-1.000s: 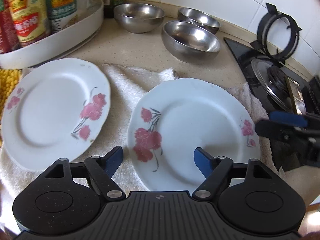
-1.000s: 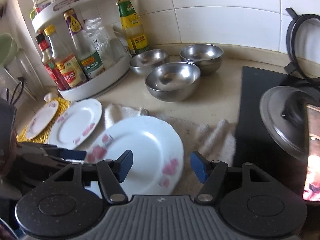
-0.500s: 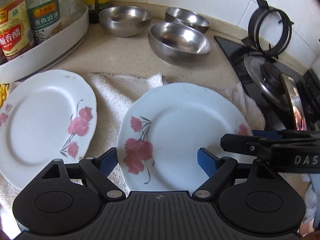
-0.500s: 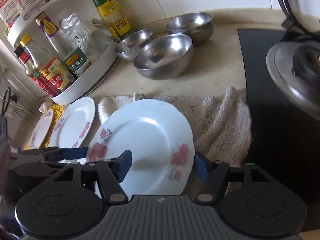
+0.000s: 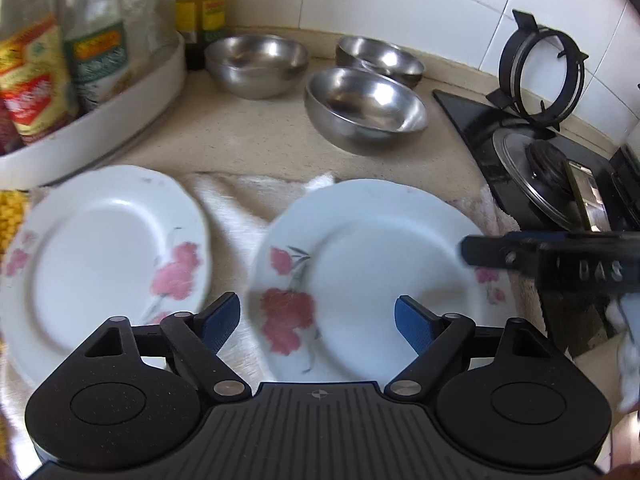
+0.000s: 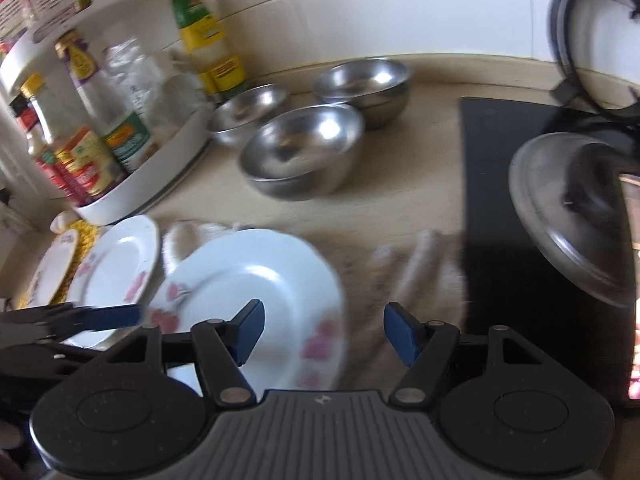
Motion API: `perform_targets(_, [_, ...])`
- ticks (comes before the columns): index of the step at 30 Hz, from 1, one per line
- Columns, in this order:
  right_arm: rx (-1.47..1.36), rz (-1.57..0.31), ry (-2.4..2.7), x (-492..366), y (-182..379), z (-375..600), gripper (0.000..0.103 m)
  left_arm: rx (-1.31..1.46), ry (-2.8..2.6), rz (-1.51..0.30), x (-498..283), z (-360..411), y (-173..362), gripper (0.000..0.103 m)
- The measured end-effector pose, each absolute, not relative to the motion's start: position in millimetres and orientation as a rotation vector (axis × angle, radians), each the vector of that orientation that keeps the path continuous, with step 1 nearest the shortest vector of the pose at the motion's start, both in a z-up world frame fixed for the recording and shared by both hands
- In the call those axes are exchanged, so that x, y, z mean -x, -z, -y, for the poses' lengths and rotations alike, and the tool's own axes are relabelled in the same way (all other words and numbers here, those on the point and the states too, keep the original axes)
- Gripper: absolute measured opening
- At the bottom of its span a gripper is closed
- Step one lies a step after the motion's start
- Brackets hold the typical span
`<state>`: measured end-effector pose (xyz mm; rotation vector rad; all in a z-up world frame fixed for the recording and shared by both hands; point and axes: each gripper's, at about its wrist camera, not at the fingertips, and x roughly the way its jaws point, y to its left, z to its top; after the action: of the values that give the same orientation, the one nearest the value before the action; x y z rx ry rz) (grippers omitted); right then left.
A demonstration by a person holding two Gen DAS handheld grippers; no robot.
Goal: Organize plates and bowls
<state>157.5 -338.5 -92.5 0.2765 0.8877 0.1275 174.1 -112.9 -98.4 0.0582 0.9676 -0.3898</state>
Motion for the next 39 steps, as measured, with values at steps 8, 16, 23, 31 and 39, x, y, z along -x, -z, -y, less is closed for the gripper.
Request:
perform_targets(8, [-0.200,-0.838,-0.362,-197,75,267,0.083,0.044,0.181,-0.967,-171,27,82,0.094])
perform_targets(16, [-0.113,-0.918,-0.541,-251,92,185,0.083,0.137,0.042,-0.996,-183,-32,92,0.094])
perform_targets(23, [-0.139,-0.994,-0.614,-272,106,157,0.083,0.172,0.065,-1.012,-195,-49,104,0.095])
perform_targets(31, [-0.098,-1.008,-0.534,-288,99,157,0.087,0.173,0.135,-1.007,-207,-50,102,0.098])
perform_targets(39, [-0.208,-1.070,-0.632,-298,123,159,0.098,0.177,0.161,-1.010,-225,-44,107,0.101])
